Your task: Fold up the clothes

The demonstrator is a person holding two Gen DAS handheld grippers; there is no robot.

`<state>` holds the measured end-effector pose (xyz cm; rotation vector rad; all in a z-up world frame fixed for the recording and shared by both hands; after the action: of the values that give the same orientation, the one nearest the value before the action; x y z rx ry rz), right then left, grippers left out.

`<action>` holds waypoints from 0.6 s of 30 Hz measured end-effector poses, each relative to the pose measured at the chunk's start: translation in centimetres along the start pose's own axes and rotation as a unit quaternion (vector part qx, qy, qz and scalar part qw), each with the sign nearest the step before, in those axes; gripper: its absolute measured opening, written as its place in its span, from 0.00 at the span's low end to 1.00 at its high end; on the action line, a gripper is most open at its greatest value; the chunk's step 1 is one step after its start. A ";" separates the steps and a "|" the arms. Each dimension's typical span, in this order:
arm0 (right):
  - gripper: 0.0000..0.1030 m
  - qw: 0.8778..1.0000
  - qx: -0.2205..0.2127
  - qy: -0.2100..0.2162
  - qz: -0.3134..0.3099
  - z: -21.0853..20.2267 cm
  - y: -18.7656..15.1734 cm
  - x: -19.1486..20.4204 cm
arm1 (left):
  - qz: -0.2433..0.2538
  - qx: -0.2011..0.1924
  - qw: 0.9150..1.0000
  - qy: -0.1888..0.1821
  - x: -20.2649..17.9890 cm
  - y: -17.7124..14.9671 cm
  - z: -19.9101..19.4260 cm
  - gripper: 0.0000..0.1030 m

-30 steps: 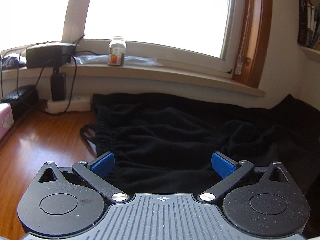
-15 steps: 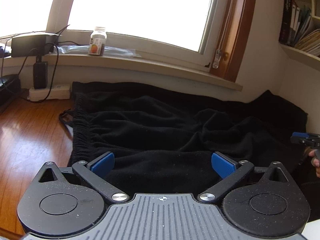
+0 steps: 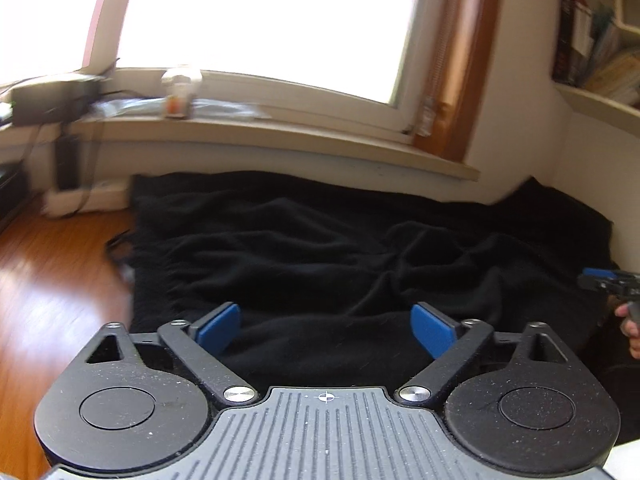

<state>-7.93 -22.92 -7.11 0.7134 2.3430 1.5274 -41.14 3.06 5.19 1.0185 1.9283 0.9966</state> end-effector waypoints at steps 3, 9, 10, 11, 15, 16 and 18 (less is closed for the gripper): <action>0.96 1.000 0.001 0.006 -0.004 0.5 -0.3 0.4 | 0.043 0.019 0.999 -0.023 -2.1 1.4 2.7 0.64; 0.96 1.000 -0.002 -0.007 -0.023 0.1 -0.2 0.3 | 0.107 0.050 0.991 -0.058 -7.7 3.7 8.1 0.56; 0.96 1.000 -0.004 -0.013 -0.026 -0.2 0.0 0.0 | 0.113 0.048 0.990 -0.063 -8.6 3.9 8.6 0.57; 0.96 0.999 -0.006 -0.021 -0.027 -0.4 0.1 -0.5 | 0.113 0.045 0.990 -0.071 -9.2 4.1 9.0 0.59; 0.97 0.998 -0.011 -0.063 -0.020 -1.4 0.5 -3.7 | 0.115 0.045 0.988 -0.095 -11.3 4.3 10.9 0.71; 0.97 0.997 -0.011 -0.076 -0.018 -1.6 0.5 -4.6 | 0.117 0.048 0.987 -0.099 -11.7 4.3 11.5 0.72; 0.97 0.995 -0.011 -0.099 -0.010 -2.1 0.5 -6.3 | 0.120 0.056 0.986 -0.103 -12.2 4.2 12.7 0.72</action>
<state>-3.42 -27.76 -6.15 0.7941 2.1796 1.4021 -23.89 -2.27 6.19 1.3890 1.7344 0.8803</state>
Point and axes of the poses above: each gripper's, at about its wrist camera, not at the fingertips, and z roughly the way its jaws point, x to its left, y to its top, the point moved 3 cm from there along z, roughly the way its jaws point, and after that the axes turned 9 degrees about -y, right-handed, at the moved point
